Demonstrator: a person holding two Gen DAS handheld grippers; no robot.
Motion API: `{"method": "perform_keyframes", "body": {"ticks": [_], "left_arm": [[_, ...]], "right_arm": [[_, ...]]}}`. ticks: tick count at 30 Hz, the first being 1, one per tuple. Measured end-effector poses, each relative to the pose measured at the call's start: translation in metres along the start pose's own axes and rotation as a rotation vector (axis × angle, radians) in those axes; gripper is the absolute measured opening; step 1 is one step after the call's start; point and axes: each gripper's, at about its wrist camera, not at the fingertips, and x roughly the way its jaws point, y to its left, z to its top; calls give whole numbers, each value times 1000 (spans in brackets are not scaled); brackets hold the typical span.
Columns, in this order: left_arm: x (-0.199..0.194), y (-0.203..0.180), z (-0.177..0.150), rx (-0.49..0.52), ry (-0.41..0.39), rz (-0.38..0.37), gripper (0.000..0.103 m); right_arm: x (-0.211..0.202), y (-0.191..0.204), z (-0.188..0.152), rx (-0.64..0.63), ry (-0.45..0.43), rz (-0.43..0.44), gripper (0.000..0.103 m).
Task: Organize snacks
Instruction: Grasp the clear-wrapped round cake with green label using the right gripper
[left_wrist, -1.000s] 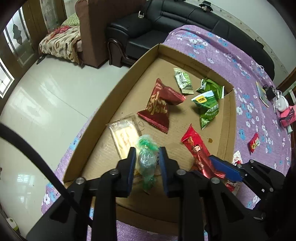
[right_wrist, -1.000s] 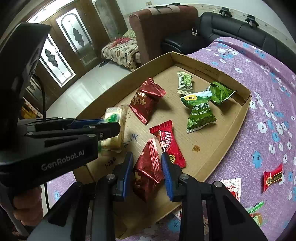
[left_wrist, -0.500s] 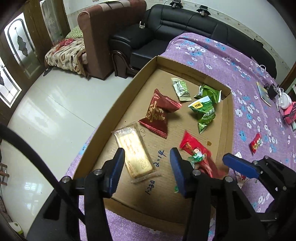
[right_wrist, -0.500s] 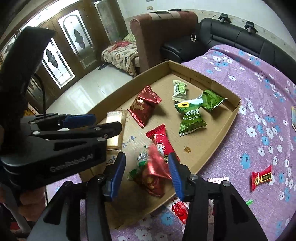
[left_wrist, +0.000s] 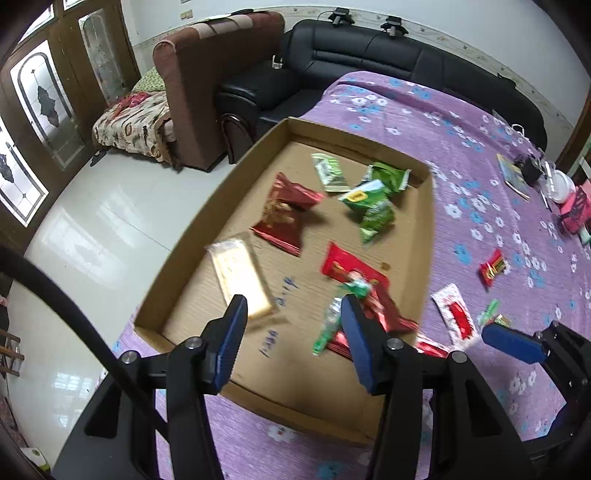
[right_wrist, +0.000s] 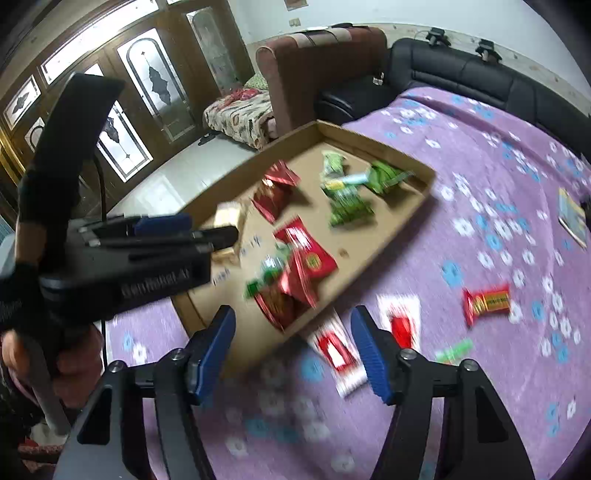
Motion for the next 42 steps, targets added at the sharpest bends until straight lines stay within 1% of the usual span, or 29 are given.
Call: {"method": "perform_keyframes", "body": {"ticks": [2, 5, 7, 11, 15, 17, 19, 21, 24, 25, 27, 29, 30, 31, 32, 33, 36, 38, 41, 42], "left_arm": [[-5, -9, -5, 4, -5, -8, 55], [-12, -25, -14, 14, -7, -22, 58], [-16, -34, -22, 18, -5, -37, 59], [-25, -58, -48, 36, 2, -82, 61], [-23, -90, -78, 77, 39, -122, 61], [-19, -102, -91, 91, 70, -138, 61], [-15, -110, -99, 96, 97, -142, 61], [-11, -114, -103, 91, 117, -138, 61], [-8, -112, -107, 65, 138, -134, 61], [-8, -110, -107, 55, 138, -130, 61], [-9, -105, -107, 31, 138, -120, 61], [-9, -98, -105, 3, 138, -116, 61], [-10, -94, -104, -13, 138, -113, 61], [-9, -92, -103, -25, 140, -110, 61], [-8, -89, -101, -41, 143, -108, 61], [-7, -87, -99, -49, 146, -107, 61], [-3, -85, -91, -75, 152, -98, 61], [-2, -88, -82, -86, 152, -107, 61], [-4, -101, -60, -72, 126, -113, 61], [-3, -111, -47, -52, 115, -122, 61]], "right_arm": [[-6, -7, -12, 3, 11, -4, 69], [-15, -24, -37, 18, 31, -13, 73], [-21, -34, -52, 31, 41, -19, 73], [-31, -62, -81, 81, 63, -34, 73], [-38, -90, -99, 134, 61, -58, 73], [-42, -101, -99, 148, 42, -78, 73], [-43, -111, -91, 150, 13, -71, 73], [-40, -114, -80, 116, -8, -75, 73], [-26, -111, -58, 6, -32, -110, 73], [-21, -112, -54, -19, -26, -108, 73], [-2, -113, -43, -71, 14, -98, 69], [12, -112, -38, -112, 55, -99, 53], [17, -112, -37, -127, 69, -93, 50], [23, -111, -35, -144, 90, -95, 41], [25, -111, -34, -157, 88, -104, 34], [25, -111, -34, -164, 87, -100, 31], [24, -114, -32, -156, 94, -101, 28], [20, -116, -34, -152, 100, -99, 25], [6, -126, -44, -123, 101, -107, 22], [1, -129, -48, -122, 98, -124, 22]]}}
